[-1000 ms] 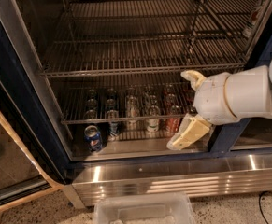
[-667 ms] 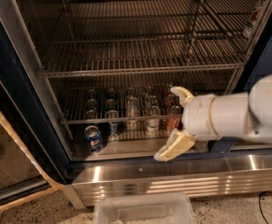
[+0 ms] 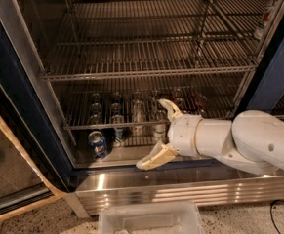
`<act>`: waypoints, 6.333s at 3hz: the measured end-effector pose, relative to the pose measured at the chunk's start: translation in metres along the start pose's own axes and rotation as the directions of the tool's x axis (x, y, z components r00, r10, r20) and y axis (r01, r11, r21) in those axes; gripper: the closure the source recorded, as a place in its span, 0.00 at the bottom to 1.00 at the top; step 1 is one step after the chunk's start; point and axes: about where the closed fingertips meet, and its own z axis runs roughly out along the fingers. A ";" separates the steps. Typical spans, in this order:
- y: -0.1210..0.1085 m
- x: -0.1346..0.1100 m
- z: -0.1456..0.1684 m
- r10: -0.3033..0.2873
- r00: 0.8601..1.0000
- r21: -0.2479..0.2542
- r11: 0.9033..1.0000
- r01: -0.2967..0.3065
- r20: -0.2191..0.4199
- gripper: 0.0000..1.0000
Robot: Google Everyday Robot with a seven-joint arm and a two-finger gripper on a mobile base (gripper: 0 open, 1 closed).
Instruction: Pick pepsi can from bottom shelf of fridge
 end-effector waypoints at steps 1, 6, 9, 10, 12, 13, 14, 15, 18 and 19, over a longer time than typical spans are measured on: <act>0.001 0.000 0.000 -0.001 1.000 -0.002 1.000 0.001 0.000 0.00; 0.033 0.003 0.092 -0.078 0.972 0.256 0.967 0.019 0.223 0.00; 0.045 0.010 0.131 0.028 0.954 0.297 0.947 -0.121 0.297 0.00; 0.038 0.013 0.161 0.038 0.931 0.340 0.925 -0.170 0.362 0.00; 0.047 0.030 0.171 0.085 0.917 0.326 0.919 -0.224 0.390 0.00; 0.057 0.028 0.181 0.127 0.906 0.318 0.909 -0.269 0.404 0.00; 0.068 0.023 0.210 0.167 0.872 0.310 0.890 -0.334 0.460 0.00; 0.074 0.022 0.240 0.191 0.824 0.309 0.863 -0.400 0.533 0.00; 0.082 0.044 0.254 0.232 0.784 0.359 0.790 -0.498 0.576 0.00; 0.089 0.057 0.237 0.234 0.765 0.421 0.721 -0.551 0.600 0.00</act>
Offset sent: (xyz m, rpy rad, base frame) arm 0.0048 0.0286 -0.0384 0.0013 -0.0119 0.0222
